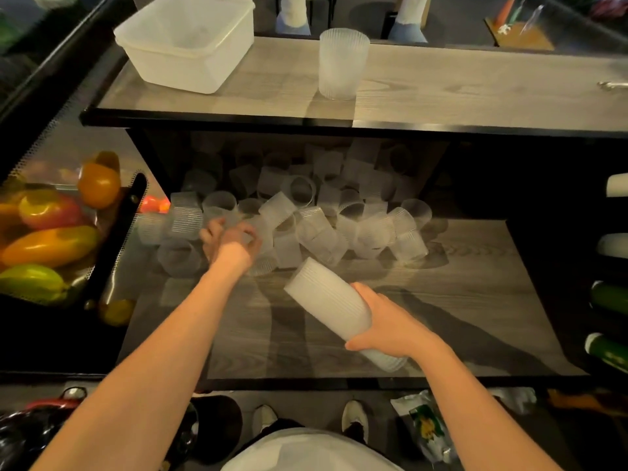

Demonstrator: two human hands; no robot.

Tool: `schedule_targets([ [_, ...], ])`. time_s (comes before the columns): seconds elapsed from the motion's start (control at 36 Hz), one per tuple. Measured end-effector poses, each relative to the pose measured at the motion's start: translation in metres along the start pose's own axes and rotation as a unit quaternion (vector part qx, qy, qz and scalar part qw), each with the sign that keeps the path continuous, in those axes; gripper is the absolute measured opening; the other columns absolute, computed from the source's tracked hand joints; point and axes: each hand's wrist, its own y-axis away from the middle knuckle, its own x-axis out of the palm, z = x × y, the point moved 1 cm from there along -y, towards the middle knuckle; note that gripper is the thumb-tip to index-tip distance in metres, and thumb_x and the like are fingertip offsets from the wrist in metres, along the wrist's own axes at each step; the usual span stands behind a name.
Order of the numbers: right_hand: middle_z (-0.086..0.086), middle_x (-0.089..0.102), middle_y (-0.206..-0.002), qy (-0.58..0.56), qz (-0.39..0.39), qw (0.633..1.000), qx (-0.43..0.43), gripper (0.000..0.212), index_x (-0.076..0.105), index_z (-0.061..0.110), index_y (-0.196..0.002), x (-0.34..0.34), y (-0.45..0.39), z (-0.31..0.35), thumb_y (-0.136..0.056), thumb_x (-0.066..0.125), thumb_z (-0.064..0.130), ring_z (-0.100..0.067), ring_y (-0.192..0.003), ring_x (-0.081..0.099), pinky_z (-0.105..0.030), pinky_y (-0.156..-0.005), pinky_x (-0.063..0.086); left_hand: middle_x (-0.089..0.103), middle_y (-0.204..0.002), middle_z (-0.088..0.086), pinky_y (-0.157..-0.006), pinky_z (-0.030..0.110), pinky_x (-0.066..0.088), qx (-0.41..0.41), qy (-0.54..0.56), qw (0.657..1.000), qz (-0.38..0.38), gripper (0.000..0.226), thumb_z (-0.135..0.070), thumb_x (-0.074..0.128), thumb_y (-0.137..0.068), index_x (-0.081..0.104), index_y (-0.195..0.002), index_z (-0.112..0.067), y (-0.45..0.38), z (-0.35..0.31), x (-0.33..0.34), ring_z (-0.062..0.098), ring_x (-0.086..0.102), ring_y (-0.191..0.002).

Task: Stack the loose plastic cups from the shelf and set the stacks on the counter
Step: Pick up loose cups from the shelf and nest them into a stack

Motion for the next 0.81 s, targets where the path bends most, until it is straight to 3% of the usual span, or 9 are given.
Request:
schedule_targets([
  [0.06, 0.005, 0.048, -0.117, -0.013, -0.004, 1.0, 0.007, 0.092, 0.03, 0.049, -0.138, 0.001, 0.001, 0.0, -0.065, 0.085, 0.039, -0.01, -0.1, 0.052, -0.026, -0.069, 0.043, 0.033, -0.147, 0.004, -0.104, 0.037, 0.028, 0.02, 0.034, 0.999, -0.004, 0.019, -0.032, 0.067, -0.091, 0.058, -0.074, -0.035, 0.001, 0.002, 0.001, 0.031, 0.026, -0.135],
  [0.22, 0.006, 0.049, -0.125, -0.031, -0.014, 0.999, 0.022, 0.095, 0.029, 0.051, -0.139, 0.002, 0.001, -0.001, -0.062, 0.085, 0.042, -0.015, -0.108, 0.053, -0.035, -0.082, 0.05, 0.031, -0.148, 0.005, -0.109, 0.041, 0.029, 0.074, 0.147, 0.986, -0.034, 0.009, -0.023, 0.068, -0.092, 0.063, -0.087, -0.029, 0.024, 0.019, -0.005, 0.033, 0.025, -0.137],
  [0.36, 0.006, 0.05, -0.127, -0.046, -0.017, 0.999, 0.019, 0.097, 0.028, 0.054, -0.14, 0.003, -0.002, 0.005, -0.06, 0.083, 0.044, -0.015, -0.111, 0.053, -0.04, -0.09, 0.051, 0.033, -0.147, 0.002, -0.099, 0.033, 0.03, 0.054, 0.246, 0.965, -0.071, 0.005, -0.032, 0.07, -0.089, 0.067, -0.086, -0.035, 0.036, 0.027, -0.02, 0.03, 0.027, -0.134],
  [0.47, 0.008, 0.05, -0.127, -0.068, -0.014, 0.998, 0.011, 0.103, 0.025, 0.05, -0.146, 0.005, -0.008, 0.011, -0.062, 0.085, 0.042, -0.014, -0.111, 0.054, -0.04, -0.089, 0.052, 0.054, -0.121, 0.012, -0.089, 0.042, 0.049, 0.114, 0.343, 0.931, 0.049, 0.008, -0.034, 0.06, -0.095, 0.061, -0.087, -0.037, 0.057, 0.03, -0.026, 0.021, 0.055, -0.103],
  [0.53, 0.013, 0.05, -0.126, -0.096, -0.019, 0.995, 0.003, 0.102, 0.025, 0.046, -0.148, 0.004, -0.009, 0.015, -0.068, 0.086, 0.035, -0.009, -0.11, 0.053, -0.032, -0.083, 0.051, 0.057, -0.119, 0.011, -0.097, 0.054, 0.05, 0.132, 0.381, 0.907, 0.124, 0.009, -0.028, 0.057, -0.098, 0.058, -0.089, -0.029, 0.069, 0.034, -0.027, 0.027, 0.059, -0.107],
  [0.61, 0.015, 0.048, -0.128, -0.105, -0.03, 0.994, -0.005, 0.103, 0.023, 0.044, -0.15, 0.002, -0.01, 0.019, -0.07, 0.086, 0.033, -0.008, -0.11, 0.052, -0.03, -0.081, 0.049, 0.061, -0.108, 0.004, -0.091, 0.053, 0.053, 0.15, 0.325, 0.926, 0.116, 0.009, -0.026, 0.052, -0.101, 0.054, -0.092, -0.029, 0.076, 0.043, -0.032, 0.027, 0.061, -0.096],
  [0.69, 0.011, 0.046, -0.133, -0.092, -0.036, 0.995, -0.003, 0.108, 0.019, 0.045, -0.152, 0.0, -0.011, 0.02, -0.068, 0.086, 0.036, -0.014, -0.116, 0.051, -0.037, -0.089, 0.05, 0.054, -0.104, -0.005, -0.072, 0.032, 0.047, 0.194, 0.174, 0.961, 0.093, 0.009, -0.027, 0.052, -0.101, 0.05, -0.094, -0.033, 0.073, 0.054, -0.041, 0.016, 0.053, -0.076],
  [0.75, 0.011, 0.046, -0.133, -0.088, -0.034, 0.995, -0.009, 0.107, 0.019, 0.044, -0.152, 0.0, -0.012, 0.023, -0.069, 0.086, 0.035, -0.015, -0.117, 0.051, -0.035, -0.088, 0.049, 0.05, -0.114, -0.013, -0.082, 0.031, 0.048, 0.236, 0.056, 0.964, 0.111, 0.012, -0.032, 0.057, -0.097, 0.049, -0.099, -0.04, 0.072, 0.059, -0.047, 0.011, 0.056, -0.084],
  [0.81, 0.01, 0.047, -0.133, -0.068, -0.029, 0.997, -0.021, 0.106, 0.019, 0.044, -0.152, 0.0, -0.014, 0.026, -0.069, 0.085, 0.036, -0.014, -0.116, 0.051, -0.036, -0.088, 0.05, 0.048, -0.123, -0.022, -0.098, 0.035, 0.044, 0.248, 0.01, 0.957, 0.149, 0.029, -0.038, 0.065, -0.092, 0.048, -0.114, -0.048, 0.073, 0.062, -0.049, 0.005, 0.053, -0.106],
])
